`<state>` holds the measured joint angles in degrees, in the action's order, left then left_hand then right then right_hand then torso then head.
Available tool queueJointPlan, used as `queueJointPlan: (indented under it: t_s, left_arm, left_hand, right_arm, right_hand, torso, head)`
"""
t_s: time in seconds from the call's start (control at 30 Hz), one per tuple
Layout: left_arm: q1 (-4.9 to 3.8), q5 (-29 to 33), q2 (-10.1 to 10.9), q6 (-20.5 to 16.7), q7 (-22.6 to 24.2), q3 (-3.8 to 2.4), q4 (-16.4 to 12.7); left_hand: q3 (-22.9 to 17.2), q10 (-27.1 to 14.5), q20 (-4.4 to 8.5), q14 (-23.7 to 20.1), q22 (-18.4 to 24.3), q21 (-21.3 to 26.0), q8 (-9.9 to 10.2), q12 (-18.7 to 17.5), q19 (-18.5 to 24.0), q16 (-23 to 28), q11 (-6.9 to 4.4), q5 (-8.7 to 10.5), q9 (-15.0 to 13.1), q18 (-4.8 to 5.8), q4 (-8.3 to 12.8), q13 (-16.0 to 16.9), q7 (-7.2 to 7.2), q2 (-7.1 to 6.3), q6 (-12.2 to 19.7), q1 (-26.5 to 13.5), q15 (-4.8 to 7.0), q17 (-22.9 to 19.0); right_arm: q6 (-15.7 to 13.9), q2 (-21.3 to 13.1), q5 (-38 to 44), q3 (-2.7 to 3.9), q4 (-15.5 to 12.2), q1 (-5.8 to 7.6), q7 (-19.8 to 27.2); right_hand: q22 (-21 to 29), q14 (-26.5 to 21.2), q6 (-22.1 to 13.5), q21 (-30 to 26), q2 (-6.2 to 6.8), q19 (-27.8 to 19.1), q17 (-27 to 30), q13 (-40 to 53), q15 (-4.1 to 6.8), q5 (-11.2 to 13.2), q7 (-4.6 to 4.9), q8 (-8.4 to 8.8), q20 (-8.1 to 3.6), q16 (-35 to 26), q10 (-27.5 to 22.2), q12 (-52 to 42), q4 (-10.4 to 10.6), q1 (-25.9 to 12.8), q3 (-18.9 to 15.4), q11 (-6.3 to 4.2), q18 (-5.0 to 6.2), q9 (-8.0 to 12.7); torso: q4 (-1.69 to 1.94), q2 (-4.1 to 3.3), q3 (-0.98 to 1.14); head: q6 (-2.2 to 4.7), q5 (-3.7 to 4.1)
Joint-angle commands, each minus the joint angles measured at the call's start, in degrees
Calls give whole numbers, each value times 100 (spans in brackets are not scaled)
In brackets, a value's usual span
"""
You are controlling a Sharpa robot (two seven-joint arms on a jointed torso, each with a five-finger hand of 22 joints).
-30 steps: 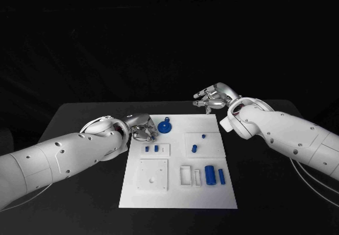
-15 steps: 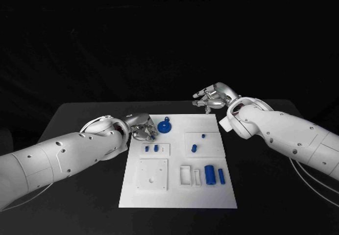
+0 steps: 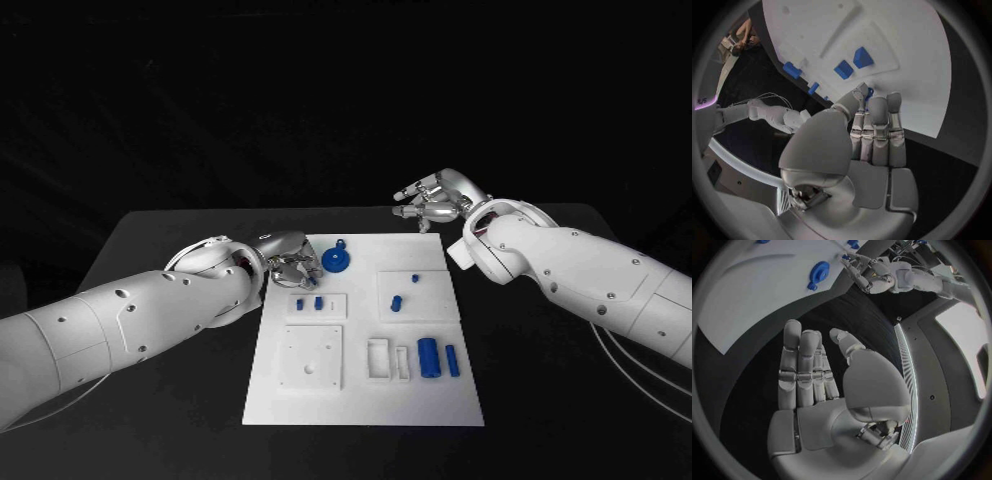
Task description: Assemble the parts on the task board
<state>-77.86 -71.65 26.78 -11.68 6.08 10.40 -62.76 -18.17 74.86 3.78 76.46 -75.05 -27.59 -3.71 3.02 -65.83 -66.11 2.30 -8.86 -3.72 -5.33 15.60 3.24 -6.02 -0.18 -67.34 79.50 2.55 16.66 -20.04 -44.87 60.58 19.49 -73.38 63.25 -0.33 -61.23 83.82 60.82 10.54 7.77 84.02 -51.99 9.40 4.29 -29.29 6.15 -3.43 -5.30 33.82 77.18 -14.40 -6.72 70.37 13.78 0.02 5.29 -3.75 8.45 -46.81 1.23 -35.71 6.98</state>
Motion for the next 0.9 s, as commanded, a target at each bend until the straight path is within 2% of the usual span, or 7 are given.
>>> queueJointPlan:
  t_s: [0.03, 0.3, 0.9]
  left_arm:
    - [12, 23, -30, -7, 44, 5, -6]
    - [13, 17, -50, 39, 15, 5, 1]
    - [14, -94, -117, 435, -225, 10, 95]
  left_hand:
    - [-1, 47, -6, 26, -105, 39, 12, 38, -30, 24, 17, -18, 3, -62, -34, 19, 12, 44, 34, -1, 9, 8]
    - [-4, 52, -4, 31, -105, 39, 12, 39, -35, 21, 15, -21, 2, -63, -33, 19, 14, 47, 30, 3, 10, 9]
    - [24, 20, -10, 16, -102, 61, 14, 37, -20, 31, 18, 33, 4, -46, -59, 18, 11, 53, 52, -19, 6, 9]
  right_arm:
    - [30, 7, 13, 3, -6, 0, 56]
    - [31, 7, 13, 3, -4, 0, 55]
    - [30, 8, 13, 3, -7, 0, 55]
  right_hand:
    - [5, 73, -34, 24, 25, 178, 9, -8, -7, -18, 14, -16, -11, 0, 44, 10, 14, 7, -11, 2, 33, -5]
    - [5, 73, -34, 24, 25, 178, 9, -8, -7, -18, 14, -16, -11, 0, 44, 10, 14, 7, -11, 2, 33, -5]
    - [9, 77, -34, 25, 26, 178, 17, -9, -7, -19, 13, -16, -12, -3, 50, 9, 13, 8, -10, 0, 33, -5]
  torso:
    - [3, 0, -2]
    - [-1, 2, 0]
    - [-2, -1, -3]
  head:
    - [-1, 4]
    - [-3, 3]
    - [-13, 8]
